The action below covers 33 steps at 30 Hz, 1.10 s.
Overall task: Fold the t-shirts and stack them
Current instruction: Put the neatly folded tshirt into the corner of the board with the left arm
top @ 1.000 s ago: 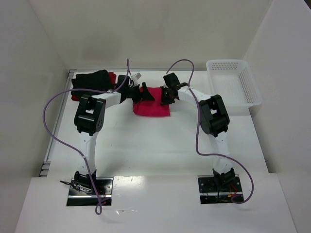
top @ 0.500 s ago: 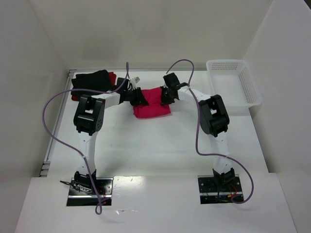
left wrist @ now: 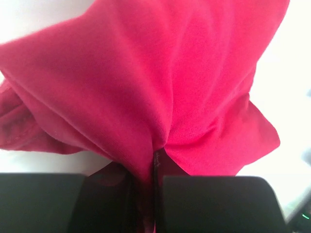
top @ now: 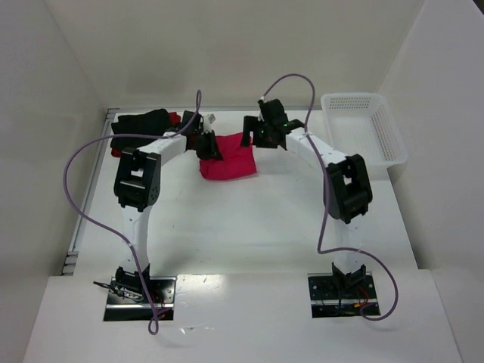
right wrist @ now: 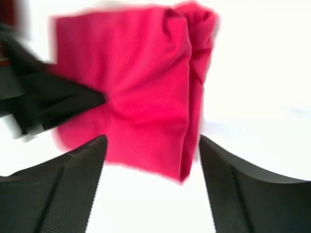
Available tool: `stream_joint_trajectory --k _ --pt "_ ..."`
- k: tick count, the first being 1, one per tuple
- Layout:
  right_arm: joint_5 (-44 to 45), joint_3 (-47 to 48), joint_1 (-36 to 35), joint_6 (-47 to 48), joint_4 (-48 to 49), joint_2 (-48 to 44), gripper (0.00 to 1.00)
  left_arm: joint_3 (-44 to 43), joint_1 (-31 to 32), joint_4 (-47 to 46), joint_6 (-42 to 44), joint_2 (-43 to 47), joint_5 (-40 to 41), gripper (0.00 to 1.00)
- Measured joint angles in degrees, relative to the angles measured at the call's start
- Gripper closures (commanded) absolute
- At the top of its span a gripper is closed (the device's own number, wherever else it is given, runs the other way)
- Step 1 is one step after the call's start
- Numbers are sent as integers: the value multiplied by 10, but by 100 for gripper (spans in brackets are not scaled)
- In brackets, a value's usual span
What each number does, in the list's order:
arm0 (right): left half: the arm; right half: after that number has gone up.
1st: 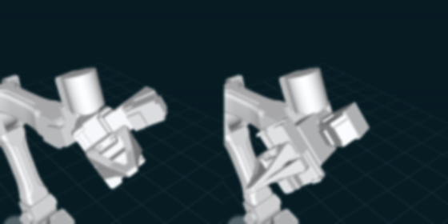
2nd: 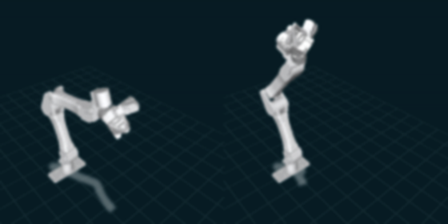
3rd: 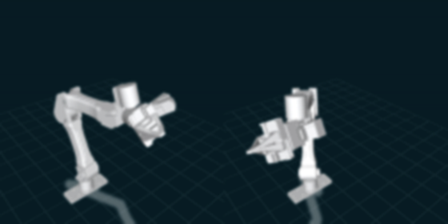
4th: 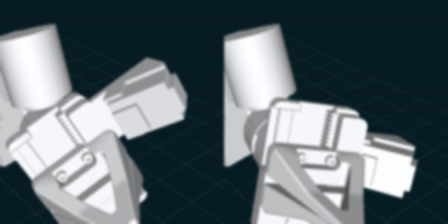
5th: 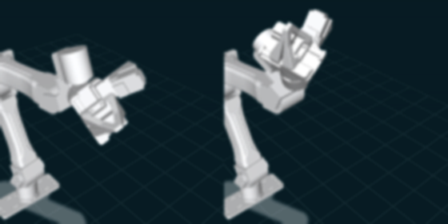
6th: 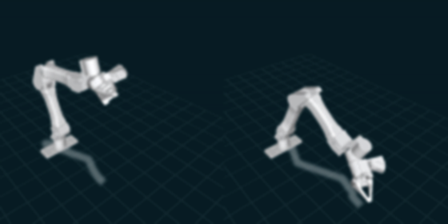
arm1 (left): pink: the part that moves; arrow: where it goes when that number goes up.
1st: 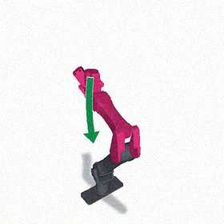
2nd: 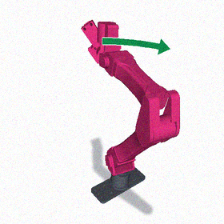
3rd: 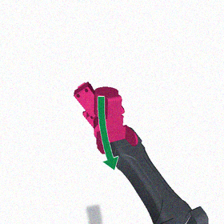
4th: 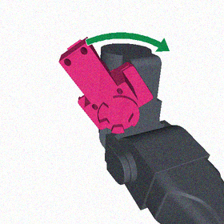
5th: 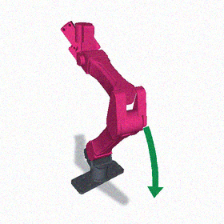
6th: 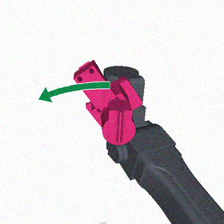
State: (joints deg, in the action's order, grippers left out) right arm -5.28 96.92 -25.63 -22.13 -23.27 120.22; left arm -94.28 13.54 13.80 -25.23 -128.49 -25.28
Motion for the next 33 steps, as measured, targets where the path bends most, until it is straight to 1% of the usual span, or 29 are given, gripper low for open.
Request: stream_joint_trajectory --k 1,2,9,12,14,20,25,29,33 --pt "2 0 0 2 1 -22 11 -16 -3 22 12 0 14 100" --pt "3 0 0 2 1 -50 0 -33 -7 45 21 0 28 100" --pt "20 -4 5 9 1 -218 0 -123 -33 144 91 0 135 100" --pt "35 -32 5 11 -1 -272 0 -155 -37 185 119 -1 195 100" --pt "45 -54 6 12 -5 -298 0 -167 -37 196 134 -1 234 100" --pt "62 -120 7 12 -19 -339 0 -172 -36 210 160 -1 327 100" --pt "66 -140 7 9 -28 -345 0 -239 -37 236 183 -3 393 100" --pt "66 -148 7 5 -29 -348 0 -282 -49 234 195 -3 422 100" --pt "66 -157 7 0 -31 -353 0 -309 -77 244 206 -5 431 100"
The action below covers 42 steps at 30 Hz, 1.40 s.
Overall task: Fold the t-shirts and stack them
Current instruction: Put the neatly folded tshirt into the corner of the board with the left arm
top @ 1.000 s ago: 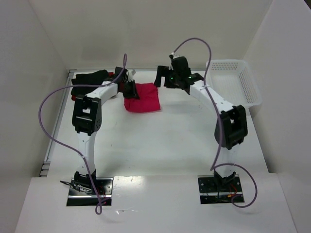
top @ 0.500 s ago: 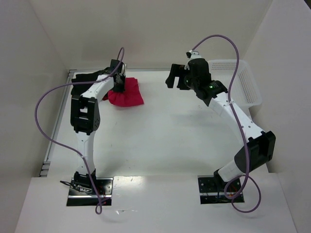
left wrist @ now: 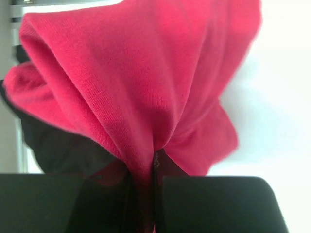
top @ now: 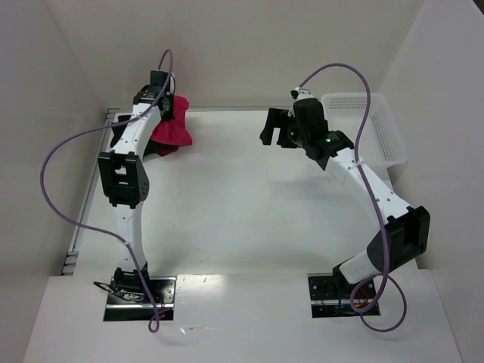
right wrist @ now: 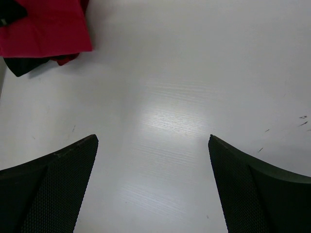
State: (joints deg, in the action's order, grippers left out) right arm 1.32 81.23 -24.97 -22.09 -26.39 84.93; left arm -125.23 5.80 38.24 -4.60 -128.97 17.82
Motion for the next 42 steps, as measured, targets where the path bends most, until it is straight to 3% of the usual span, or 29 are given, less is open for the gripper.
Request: stream_joint_trajectory --k 9,20,36,40,41,42 --pt "0 -3 0 -8 -2 -2 0 -12 -67 8 3 -12 -30 100" --pt "-6 -3 0 -24 -2 1 0 -59 -150 23 -1 -81 -147 100" --pt "-7 -2 0 -38 -2 28 0 -106 -180 43 16 -98 -208 100" --pt "-7 -2 0 -40 -2 28 0 -110 -194 45 18 -104 -211 94" --pt "-8 -2 0 -40 -2 28 0 -112 -196 46 17 -106 -204 82" --pt "-9 -2 0 -40 -2 29 0 -112 -198 46 16 -109 -196 77"
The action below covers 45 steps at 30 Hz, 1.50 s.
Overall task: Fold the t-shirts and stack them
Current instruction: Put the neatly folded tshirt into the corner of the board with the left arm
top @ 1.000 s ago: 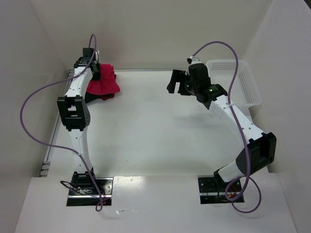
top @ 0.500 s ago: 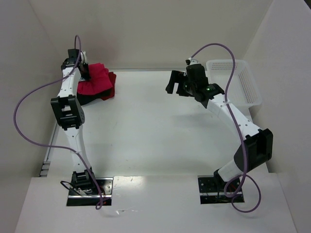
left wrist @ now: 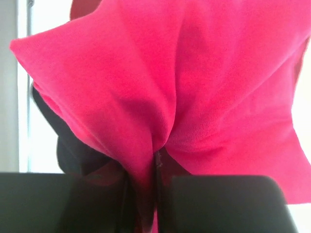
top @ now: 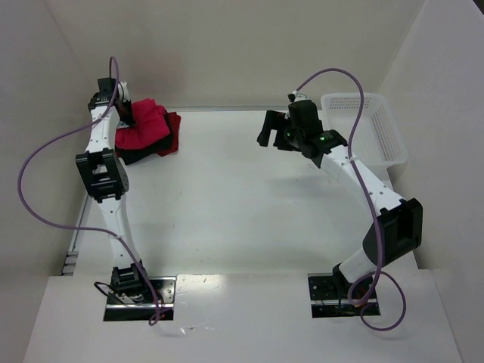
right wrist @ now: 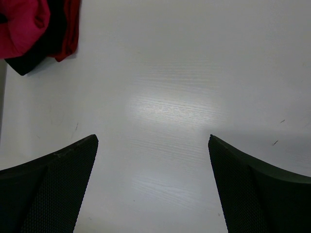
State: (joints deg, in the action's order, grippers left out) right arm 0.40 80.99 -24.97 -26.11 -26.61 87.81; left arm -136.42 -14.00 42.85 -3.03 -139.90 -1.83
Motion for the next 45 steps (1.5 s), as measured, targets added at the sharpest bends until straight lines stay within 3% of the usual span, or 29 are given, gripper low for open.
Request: stream_joint_trajectory --k 1,2,3,5,7,19,28,31,36,42,45 --pt "-1 0 0 0 0 1 0 0 -1 0 -2 -3 9 69" --pt "-2 0 0 0 0 2 0 -1 -2 1 -2 -5 18 52" --pt "-2 0 0 0 0 3 0 -1 -2 2 -4 -7 30 25" --pt "-3 1 0 0 0 6 0 -2 -2 5 -3 -9 45 9" --pt "-5 1 0 0 0 9 0 -5 -2 5 -10 -9 54 0" --pt "-16 1 0 -2 5 10 0 1 12 5 -42 28 142 0" --pt "-55 92 0 1 47 103 0 161 79 -88 -63 200 25 0" --pt "-57 112 0 7 54 122 0 203 130 -134 -67 201 35 3" --pt "-46 116 0 17 57 115 0 233 191 -168 -106 130 81 17" --pt "-24 104 0 21 56 80 0 307 183 -187 -149 99 119 33" --pt "-17 95 0 22 55 63 0 315 179 -205 -154 100 119 34"
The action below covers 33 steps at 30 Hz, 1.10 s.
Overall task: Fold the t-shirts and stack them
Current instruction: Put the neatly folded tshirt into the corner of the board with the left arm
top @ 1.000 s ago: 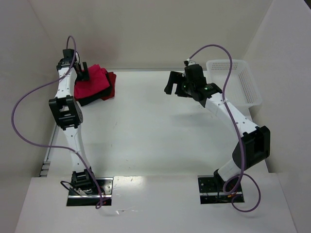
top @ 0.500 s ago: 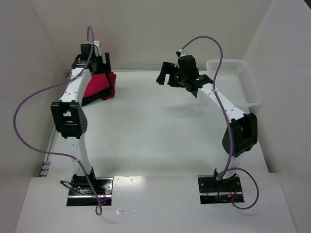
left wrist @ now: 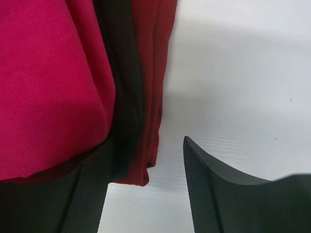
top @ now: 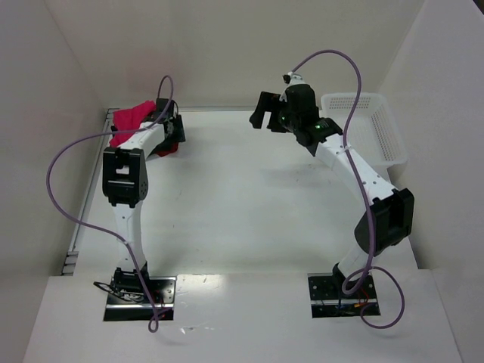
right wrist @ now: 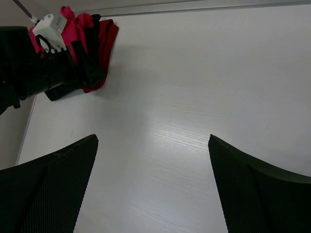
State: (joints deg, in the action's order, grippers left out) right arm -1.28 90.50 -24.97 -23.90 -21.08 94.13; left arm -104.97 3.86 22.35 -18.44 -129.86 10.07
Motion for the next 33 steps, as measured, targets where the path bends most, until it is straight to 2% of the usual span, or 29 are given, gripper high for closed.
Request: stream_joint_trajectory --k 3,4,9,14,16,17,19,20,21,25,33 --pt "4 -2 0 0 1 -3 0 13 0 -13 0 14 -13 34" --pt "5 -4 0 0 1 -3 0 19 1 -14 0 23 -18 24" --pt "5 -11 0 0 1 -2 0 38 3 -15 -4 98 -69 12" --pt "4 -16 0 0 8 -2 0 11 -3 -34 -10 168 -97 11" --pt "4 -22 0 -1 9 -2 0 4 -12 -43 -10 180 -85 13" --pt "4 -25 0 -1 9 -3 0 2 -19 -46 -10 180 -75 19" --pt "4 -30 0 0 9 -3 0 4 -36 -49 -10 175 -53 25" --pt "5 -32 0 0 9 -3 0 9 -44 -50 -10 170 -43 30" --pt "5 -34 0 0 9 -3 0 16 -51 -52 -11 165 -35 39" --pt "8 -43 0 0 9 -9 0 64 -76 -67 -12 136 -9 56" --pt "13 -47 0 2 9 -21 0 80 -63 -84 -14 76 -33 57"
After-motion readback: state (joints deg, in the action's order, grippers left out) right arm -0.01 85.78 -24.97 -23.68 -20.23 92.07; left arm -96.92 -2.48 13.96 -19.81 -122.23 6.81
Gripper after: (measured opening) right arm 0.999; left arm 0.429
